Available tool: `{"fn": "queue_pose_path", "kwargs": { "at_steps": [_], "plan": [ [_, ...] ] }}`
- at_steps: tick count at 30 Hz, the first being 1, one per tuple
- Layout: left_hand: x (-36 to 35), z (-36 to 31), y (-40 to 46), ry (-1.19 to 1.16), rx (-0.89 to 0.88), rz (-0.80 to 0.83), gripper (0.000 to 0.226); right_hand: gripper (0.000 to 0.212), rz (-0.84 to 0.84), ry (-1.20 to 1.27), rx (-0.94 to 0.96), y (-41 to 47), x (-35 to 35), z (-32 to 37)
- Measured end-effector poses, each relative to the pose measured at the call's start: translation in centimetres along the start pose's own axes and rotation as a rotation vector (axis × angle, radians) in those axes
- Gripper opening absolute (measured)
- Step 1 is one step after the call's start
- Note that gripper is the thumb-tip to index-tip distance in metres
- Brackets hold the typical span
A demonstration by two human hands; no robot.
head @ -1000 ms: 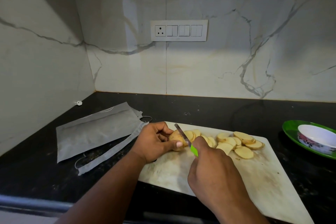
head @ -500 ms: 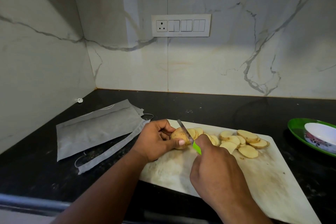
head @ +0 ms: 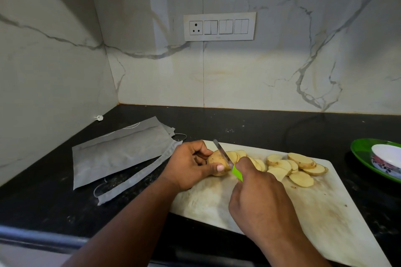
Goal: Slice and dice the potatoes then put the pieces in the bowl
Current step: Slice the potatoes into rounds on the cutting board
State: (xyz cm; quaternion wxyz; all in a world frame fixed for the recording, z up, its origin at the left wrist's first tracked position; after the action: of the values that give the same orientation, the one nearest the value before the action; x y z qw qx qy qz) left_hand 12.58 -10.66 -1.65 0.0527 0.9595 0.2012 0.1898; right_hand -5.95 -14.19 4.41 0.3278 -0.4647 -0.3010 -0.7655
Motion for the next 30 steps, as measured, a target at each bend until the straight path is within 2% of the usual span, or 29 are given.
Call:
{"fn": "queue_pose_path", "kwargs": {
  "at_steps": [4,9,18,25,30],
  "plan": [
    [0.0,0.0,0.1,0.011,0.002,-0.006,0.044,0.038,0.004,-0.002,0.01,-0.1,0.0,-0.1],
    [-0.3,0.2,0.3,0.03,0.018,0.018,0.029,0.031,0.016,-0.005,0.001,-1.3,-0.1,-0.6],
    [-0.2,0.3,0.2,0.041,-0.014,0.011,0.025,0.028,0.033,0.038,-0.008,2.3,-1.0,0.5],
    [-0.2,0.5,0.4,0.091,-0.024,-0.002,0.031,0.032,0.073,0.055,-0.002,-1.2,-1.9,-0.5],
    [-0.4,-0.2,0.0,0.083,-0.029,-0.001,0.026,0.037,0.088,0.036,-0.014,0.4,-2.2,0.3]
  ]
}}
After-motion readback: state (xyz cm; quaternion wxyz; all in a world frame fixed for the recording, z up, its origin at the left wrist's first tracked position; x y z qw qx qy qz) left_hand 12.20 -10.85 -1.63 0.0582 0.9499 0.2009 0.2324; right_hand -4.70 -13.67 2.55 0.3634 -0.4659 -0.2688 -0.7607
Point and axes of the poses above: each hand's wrist, its own y-axis towards the middle knuckle, its own x-axis out of the back of the hand, z = x × y, the point moved 8 cm from there along y, towards the middle knuckle, and after that the axes turned 15 degrees about z, right-handed, at the moved point
